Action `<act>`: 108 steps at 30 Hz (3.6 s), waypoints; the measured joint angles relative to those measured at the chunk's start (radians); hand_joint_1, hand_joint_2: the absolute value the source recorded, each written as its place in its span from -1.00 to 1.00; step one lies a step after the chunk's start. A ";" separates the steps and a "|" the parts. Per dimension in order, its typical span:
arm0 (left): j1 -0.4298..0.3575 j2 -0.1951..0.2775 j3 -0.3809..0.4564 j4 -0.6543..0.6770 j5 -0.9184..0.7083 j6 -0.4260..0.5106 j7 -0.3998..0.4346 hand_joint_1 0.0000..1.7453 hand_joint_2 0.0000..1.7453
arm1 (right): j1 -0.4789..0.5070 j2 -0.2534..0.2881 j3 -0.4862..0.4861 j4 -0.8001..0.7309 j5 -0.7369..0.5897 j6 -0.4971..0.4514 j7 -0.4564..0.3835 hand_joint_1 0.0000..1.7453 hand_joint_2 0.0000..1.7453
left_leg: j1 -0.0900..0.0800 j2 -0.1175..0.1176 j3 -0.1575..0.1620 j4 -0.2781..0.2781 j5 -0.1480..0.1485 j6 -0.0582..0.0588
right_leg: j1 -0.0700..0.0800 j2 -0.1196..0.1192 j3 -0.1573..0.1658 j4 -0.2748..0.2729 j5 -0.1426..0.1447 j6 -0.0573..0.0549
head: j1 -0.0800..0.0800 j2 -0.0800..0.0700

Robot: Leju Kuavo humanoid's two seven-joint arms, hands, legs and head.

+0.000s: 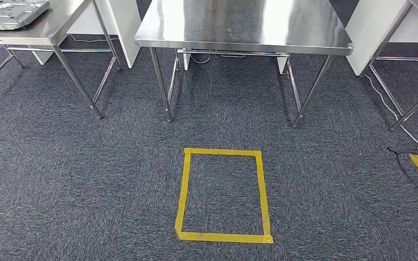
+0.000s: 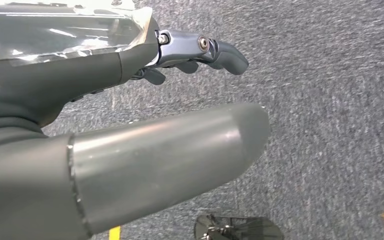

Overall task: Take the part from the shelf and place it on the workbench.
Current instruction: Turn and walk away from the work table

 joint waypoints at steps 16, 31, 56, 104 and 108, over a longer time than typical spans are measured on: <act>-0.001 0.000 0.000 0.000 -0.017 -0.002 0.006 -1.00 -1.00 | 0.005 0.001 0.001 0.000 -0.011 -0.001 0.000 -1.00 -1.00 | -0.002 -0.009 0.076 -0.014 -0.053 0.002 | 0.014 -0.002 -0.058 0.038 0.018 0.008 | 0.000 0.000; -0.003 0.002 0.000 0.000 -0.019 -0.002 0.003 -1.00 -1.00 | 0.005 0.002 0.001 0.000 -0.009 -0.001 0.001 -1.00 -1.00 | -0.008 -0.008 0.068 -0.013 -0.042 0.021 | 0.005 -0.002 -0.069 0.035 0.031 0.028 | 0.000 0.000; 0.008 0.001 0.001 0.000 -0.011 0.011 0.001 -1.00 -1.00 | 0.005 0.000 0.036 0.003 0.024 0.029 0.004 -1.00 -1.00 | 0.024 -0.073 0.037 -0.020 -0.005 -0.016 | -0.023 0.041 -0.068 0.057 0.006 0.064 | 0.014 0.000; 0.021 -0.020 0.031 0.001 -0.015 0.018 -0.086 -1.00 -1.00 | 0.020 0.006 0.077 0.003 0.027 0.058 0.033 -1.00 -1.00 | -0.015 0.042 0.050 -0.011 -0.030 0.022 | 0.015 -0.112 -0.071 0.051 0.024 0.009 | -0.004 0.000; 0.022 -0.028 0.031 0.002 -0.005 0.006 -0.036 -1.00 -1.00 | 0.023 0.005 0.082 0.003 0.030 0.055 0.018 -1.00 -1.00 | -0.007 -0.002 0.055 -0.037 -0.008 0.043 | 0.008 -0.028 -0.128 0.178 -0.047 0.011 | 0.001 0.000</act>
